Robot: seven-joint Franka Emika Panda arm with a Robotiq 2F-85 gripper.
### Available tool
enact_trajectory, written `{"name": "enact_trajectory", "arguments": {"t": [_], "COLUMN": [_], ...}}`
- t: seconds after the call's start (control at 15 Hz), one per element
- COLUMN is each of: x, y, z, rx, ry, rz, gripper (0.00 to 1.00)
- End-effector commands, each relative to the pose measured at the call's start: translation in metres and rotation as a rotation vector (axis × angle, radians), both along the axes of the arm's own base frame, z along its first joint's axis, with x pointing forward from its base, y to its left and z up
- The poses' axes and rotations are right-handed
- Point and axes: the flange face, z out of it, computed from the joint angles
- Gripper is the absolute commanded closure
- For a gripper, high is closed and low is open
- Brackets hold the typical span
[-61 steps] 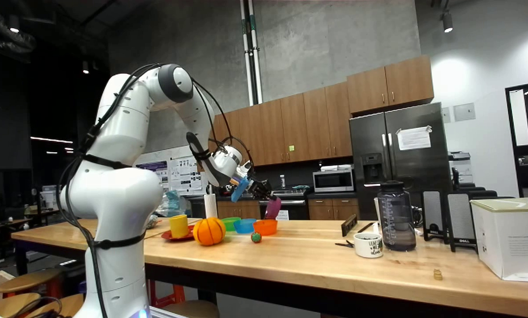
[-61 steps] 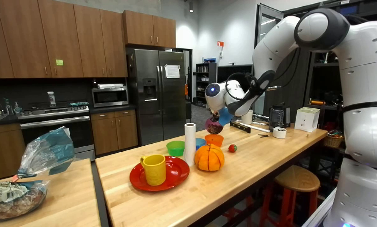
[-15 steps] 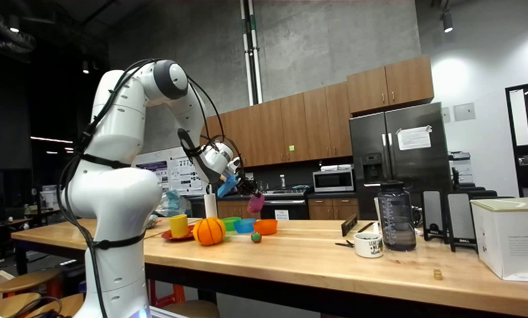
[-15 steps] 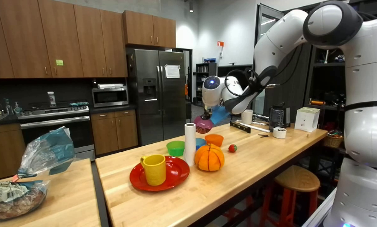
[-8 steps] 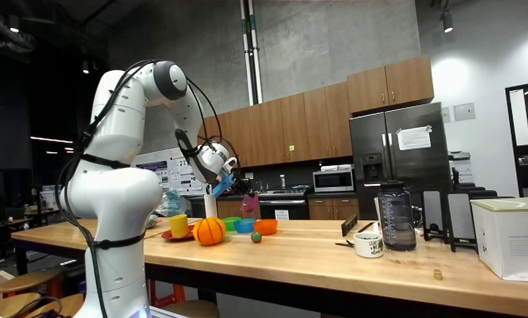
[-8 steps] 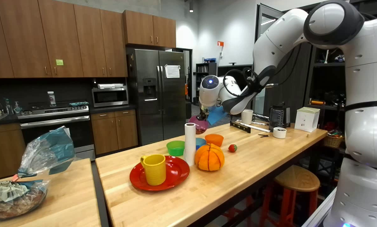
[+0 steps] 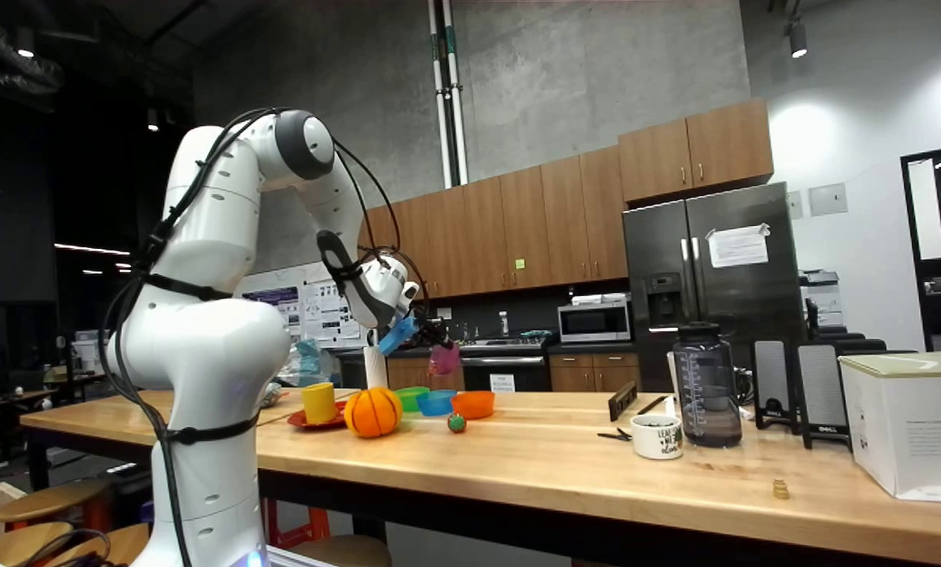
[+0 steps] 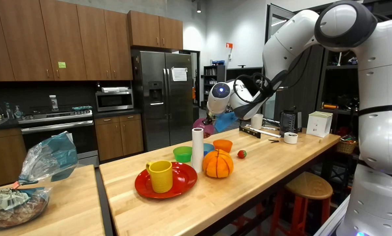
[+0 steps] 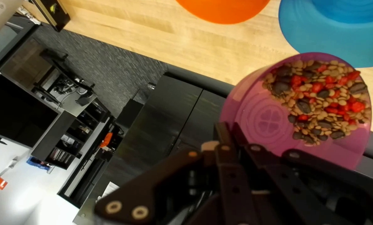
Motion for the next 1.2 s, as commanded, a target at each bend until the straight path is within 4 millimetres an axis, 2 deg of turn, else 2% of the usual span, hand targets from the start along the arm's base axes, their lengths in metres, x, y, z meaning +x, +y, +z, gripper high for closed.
{"name": "enact_trajectory", "arguments": {"t": [0.0,1.13], "x": [0.001,-0.016], "y": [0.003,-0.012], "z": [0.0,-0.027], "rx": [0.002,0.031], "ry": [-0.06,-0.175], "rz": [0.02,0.015], "gripper": [0.99,0.99]}}
